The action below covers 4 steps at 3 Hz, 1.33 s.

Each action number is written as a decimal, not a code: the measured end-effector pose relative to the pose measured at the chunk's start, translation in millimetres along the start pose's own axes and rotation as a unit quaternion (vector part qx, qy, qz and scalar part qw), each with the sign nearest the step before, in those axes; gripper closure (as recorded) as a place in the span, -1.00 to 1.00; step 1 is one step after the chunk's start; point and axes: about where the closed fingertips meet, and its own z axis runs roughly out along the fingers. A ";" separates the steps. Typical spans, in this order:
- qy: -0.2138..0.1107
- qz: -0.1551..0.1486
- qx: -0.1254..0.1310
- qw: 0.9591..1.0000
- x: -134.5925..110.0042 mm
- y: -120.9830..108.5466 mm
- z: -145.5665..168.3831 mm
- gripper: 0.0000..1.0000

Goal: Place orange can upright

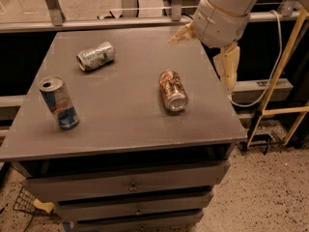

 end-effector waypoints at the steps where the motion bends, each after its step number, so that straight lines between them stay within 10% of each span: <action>1: 0.035 -0.036 -0.005 0.999 11.8 -17.5 6.8 -1.00; 3: 0.044 -0.173 -0.046 0.983 60.4 -46.4 32.9 -1.00; 4: 0.013 -0.255 -0.038 0.966 60.8 -44.5 43.5 -1.00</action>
Offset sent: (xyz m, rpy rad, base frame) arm 0.0756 -0.0117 -0.0217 -0.3035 -0.0255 0.3703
